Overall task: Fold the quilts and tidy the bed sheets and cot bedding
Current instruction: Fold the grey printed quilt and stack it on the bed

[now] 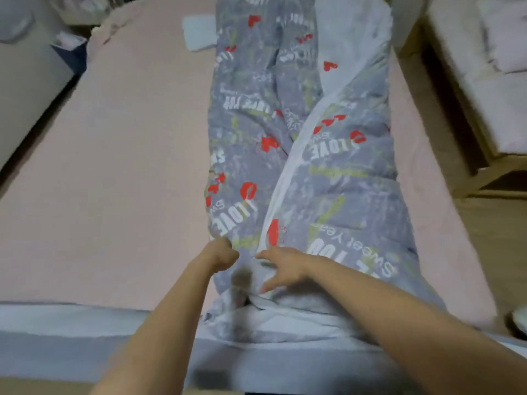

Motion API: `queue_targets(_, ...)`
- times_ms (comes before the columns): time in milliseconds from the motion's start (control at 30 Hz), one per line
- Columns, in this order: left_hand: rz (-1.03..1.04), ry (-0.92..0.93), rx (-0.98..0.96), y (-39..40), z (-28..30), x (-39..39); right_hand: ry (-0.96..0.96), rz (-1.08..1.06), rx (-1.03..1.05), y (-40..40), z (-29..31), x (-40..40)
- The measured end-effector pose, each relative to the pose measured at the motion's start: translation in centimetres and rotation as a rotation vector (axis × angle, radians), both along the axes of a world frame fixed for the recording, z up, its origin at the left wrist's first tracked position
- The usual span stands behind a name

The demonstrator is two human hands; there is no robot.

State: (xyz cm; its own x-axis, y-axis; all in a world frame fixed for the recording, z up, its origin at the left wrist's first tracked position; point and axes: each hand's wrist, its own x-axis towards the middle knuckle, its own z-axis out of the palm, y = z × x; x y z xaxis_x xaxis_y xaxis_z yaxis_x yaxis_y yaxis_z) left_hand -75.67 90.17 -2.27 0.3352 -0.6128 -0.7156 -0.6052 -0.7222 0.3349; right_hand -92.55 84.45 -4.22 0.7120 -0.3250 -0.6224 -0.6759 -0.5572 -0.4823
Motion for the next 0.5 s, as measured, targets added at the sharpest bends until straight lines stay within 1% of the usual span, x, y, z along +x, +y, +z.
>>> queue_targets(67, -0.097, -0.007, 0.066, 1.0, -2.4, -0.4, 0.097, 0.137, -0.100, 0.8, -3.0, -1.9)
queue_targets(100, -0.130, -0.006, 0.089, 1.2, -3.7, -0.7, 0.107, 0.173, -0.161, 1.2, -4.5, -2.5)
queue_targets(200, -0.241, -0.027, 0.154, 1.7, -6.6, -1.9, -0.009, 0.247, -0.339, 2.4, -8.0, -3.1)
queue_targets(233, -0.268, -0.041, 0.160, 1.8, -6.8, -2.2, -0.062, 0.274, -0.398, 2.5, -8.1, -2.8)
queue_targets(267, -0.283, -0.040, 0.208, 2.4, -8.8, -2.2, -0.089, 0.302, -0.400, 3.0, -9.8, -2.0)
queue_targets(300, -0.294, -0.039, 0.224, 2.8, -9.1, -2.2, -0.109, 0.293, -0.408, 2.9, -9.6, -1.8)
queue_targets(333, -0.298, -0.038, 0.236, 3.3, -9.7, -2.0, -0.140, 0.235, -0.393, 2.7, -9.6, -1.6)
queue_targets(400, -0.316, -0.025, 0.227, 4.1, -11.1, -1.4, -0.198, -0.059, -0.362, 1.2, -9.3, -1.5)
queue_targets(467, -0.393, -0.043, 0.191, 4.8, -11.5, -1.1, -0.218, -0.404, -0.449, -0.7, -9.0, -2.2)
queue_targets(500, -0.470, -0.074, 0.164, 5.2, -11.4, -1.3, -0.204, -0.502, -0.471, -1.2, -8.8, -2.6)
